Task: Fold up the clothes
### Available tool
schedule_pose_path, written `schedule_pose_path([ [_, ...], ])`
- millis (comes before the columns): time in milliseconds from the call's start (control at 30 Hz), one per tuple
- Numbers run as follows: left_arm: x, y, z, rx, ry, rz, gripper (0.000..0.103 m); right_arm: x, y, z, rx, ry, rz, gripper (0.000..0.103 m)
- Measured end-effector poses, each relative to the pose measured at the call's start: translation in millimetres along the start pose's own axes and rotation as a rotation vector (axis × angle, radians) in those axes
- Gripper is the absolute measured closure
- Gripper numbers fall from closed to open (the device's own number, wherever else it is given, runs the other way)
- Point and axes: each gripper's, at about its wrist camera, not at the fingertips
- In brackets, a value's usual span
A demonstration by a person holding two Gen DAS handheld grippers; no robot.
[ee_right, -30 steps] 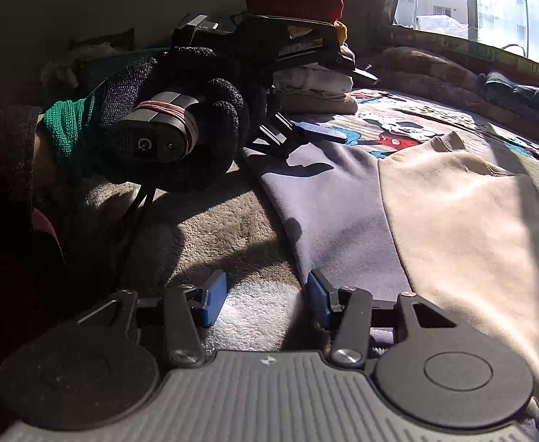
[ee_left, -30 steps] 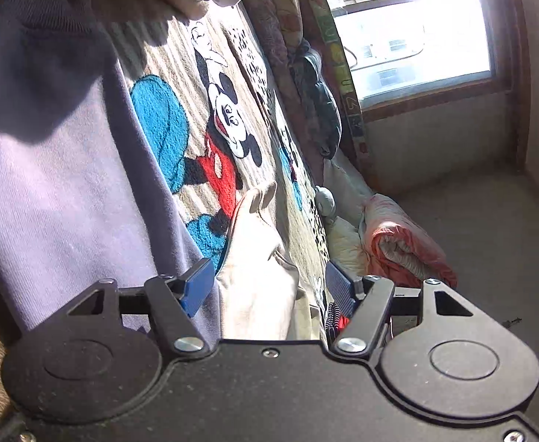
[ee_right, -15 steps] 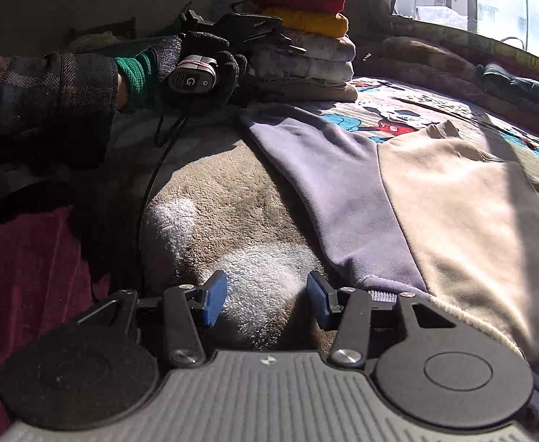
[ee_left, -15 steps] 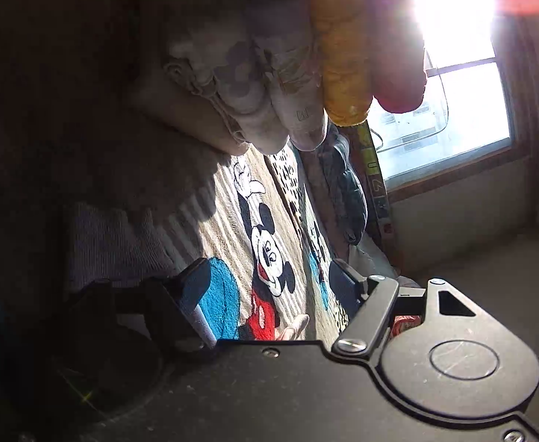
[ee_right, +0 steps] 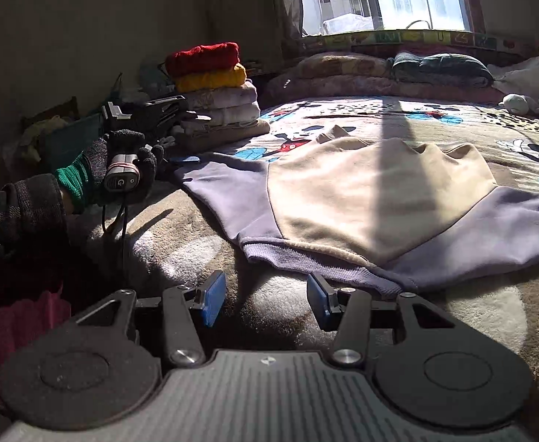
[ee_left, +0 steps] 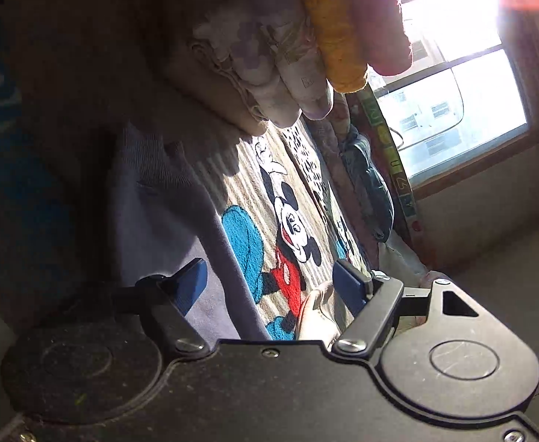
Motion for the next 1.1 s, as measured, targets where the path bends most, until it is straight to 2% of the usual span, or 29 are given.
schedule_pose_path([
  [133,51,11,-22,0.081,-0.077,0.087,0.027,-9,22,-54,0.063,-0.250,-0.104,0.053],
  [267,112,6,-62,0.108,-0.299,0.202,0.027,-9,44,-104,0.142,-0.449,-0.214,0.053],
  [433,185,-1,-76,0.033,-0.576,0.295,0.028,11,63,-165,0.240,-0.653,-0.320,0.053],
  [633,243,2,-97,0.024,-0.839,0.274,0.029,15,57,-235,0.398,-0.703,-0.348,0.052],
  [733,277,1,-112,0.056,-0.937,0.281,0.035,0,53,-273,0.454,-0.710,-0.366,0.052],
  [800,299,2,-122,0.086,-1.000,0.287,0.041,-9,53,-306,0.502,-0.778,-0.378,0.052],
  [900,329,-5,-134,0.112,-1.070,0.303,0.046,-14,43,-356,0.513,-0.885,-0.367,0.052],
  [1000,350,-19,-137,0.100,-1.087,0.324,0.048,-24,25,-389,0.480,-0.910,-0.343,0.053],
  [1033,356,-22,-134,0.079,-1.098,0.330,0.048,-28,19,-398,0.465,-0.909,-0.314,0.055],
  [1067,361,-25,-130,0.058,-1.111,0.336,0.048,-31,15,-405,0.474,-0.903,-0.286,0.081],
  [1100,366,-28,-126,0.037,-1.124,0.341,0.048,-34,13,-410,0.498,-0.895,-0.267,0.093],
])
Point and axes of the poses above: each gripper's, at about its wrist camera, not at the fingertips, and y roughly against the way its jaws point, z to its left, x to its underside, and after that the axes turned 1 degree about -z, right-handed
